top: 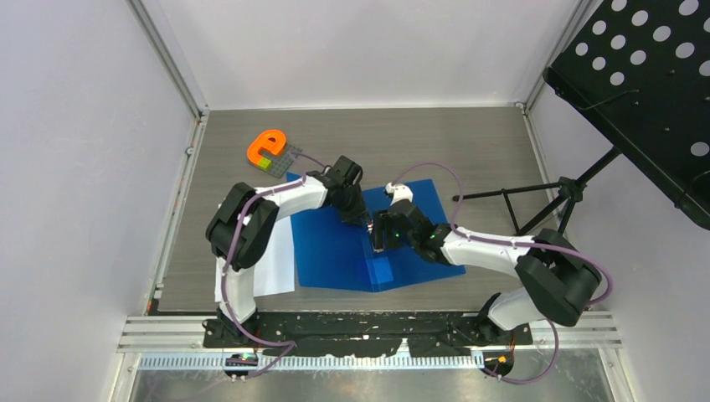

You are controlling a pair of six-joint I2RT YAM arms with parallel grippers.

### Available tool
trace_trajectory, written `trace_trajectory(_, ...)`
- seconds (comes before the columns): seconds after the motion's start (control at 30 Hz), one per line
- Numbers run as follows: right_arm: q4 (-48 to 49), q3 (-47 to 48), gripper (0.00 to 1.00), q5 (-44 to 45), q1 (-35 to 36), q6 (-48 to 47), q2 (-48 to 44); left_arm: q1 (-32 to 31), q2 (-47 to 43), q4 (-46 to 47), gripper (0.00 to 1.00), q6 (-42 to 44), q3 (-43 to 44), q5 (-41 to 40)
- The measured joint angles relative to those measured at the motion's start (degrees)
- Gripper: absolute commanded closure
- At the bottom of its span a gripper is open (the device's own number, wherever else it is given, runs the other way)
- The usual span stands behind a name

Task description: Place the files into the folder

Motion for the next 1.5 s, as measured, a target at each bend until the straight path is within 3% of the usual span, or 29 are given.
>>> trace_trajectory(0.17,0.3,-0.3,0.44,-4.8,-3.9,3.0,-3.5,-1.3,0.8,-1.7,0.73,0.8,1.8,-3.0)
trace_trajectory(0.37,-2.1,0.0,0.66,-6.8,-5.6,5.1,-3.6,-2.3,1.3,-2.3,0.78,1.0,2.4,-4.5)
trace_trajectory(0.67,-6.3,1.9,0.69,-7.1,-3.6,8.0,0.0,-2.9,1.5,-2.9,0.88,0.5,2.8,-5.7)
trace_trajectory(0.83,-7.5,2.4,0.69,-6.6,-1.6,9.6,2.0,-3.4,1.7,-2.8,1.0,-0.7,2.9,-6.1)
trace_trajectory(1.5,-9.0,4.0,0.8,-1.0,2.3,15.2,4.9,-5.1,-0.3,-3.1,1.0,-8.0,0.9,-11.9)
